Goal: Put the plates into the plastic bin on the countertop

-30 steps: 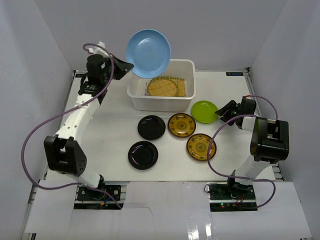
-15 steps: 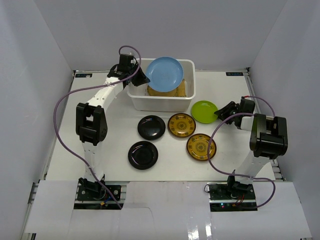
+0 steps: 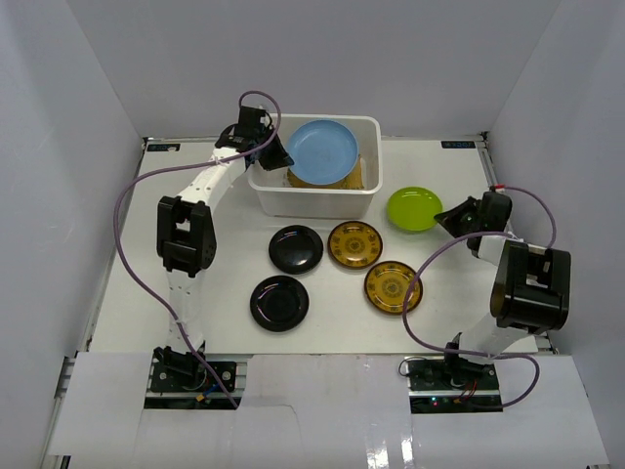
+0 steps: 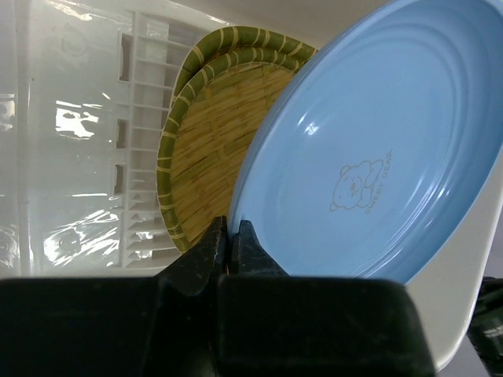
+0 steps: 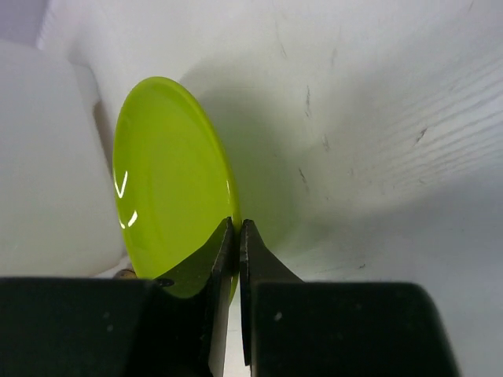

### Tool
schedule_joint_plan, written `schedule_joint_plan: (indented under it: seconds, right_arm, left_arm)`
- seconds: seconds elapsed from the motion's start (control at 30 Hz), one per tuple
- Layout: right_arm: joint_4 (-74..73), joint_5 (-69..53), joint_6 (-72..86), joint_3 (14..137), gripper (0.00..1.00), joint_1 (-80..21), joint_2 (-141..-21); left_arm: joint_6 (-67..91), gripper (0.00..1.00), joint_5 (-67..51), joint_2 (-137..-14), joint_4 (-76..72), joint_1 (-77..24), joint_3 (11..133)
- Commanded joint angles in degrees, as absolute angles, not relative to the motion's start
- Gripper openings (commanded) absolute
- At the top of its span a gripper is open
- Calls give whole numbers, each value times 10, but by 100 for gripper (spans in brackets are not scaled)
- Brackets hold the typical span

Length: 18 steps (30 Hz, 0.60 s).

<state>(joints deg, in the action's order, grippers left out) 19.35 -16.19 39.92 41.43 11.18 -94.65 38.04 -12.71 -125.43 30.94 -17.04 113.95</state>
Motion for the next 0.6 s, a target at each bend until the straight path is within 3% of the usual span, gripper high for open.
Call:
schedule_joint_plan:
  seconds: [0.0,0.27,0.37,0.57]
  right_arm:
    - [203,-133,407,428,8,121,-860]
    - [155,-154,396,506,8,109,-759]
    - [142,-146,385,547,8,85,-749]
    - [120,-127,372,625,8,27,-770]
  left_arm:
    - [377,8,-149,-1247,307,-173,1174]
    - [374,22,-159,-1258,308,-173,1185]
    - [374,30,-167,-1262,308,-173,1189]
    - [382,35,-176,-1268,306,-173,1196]
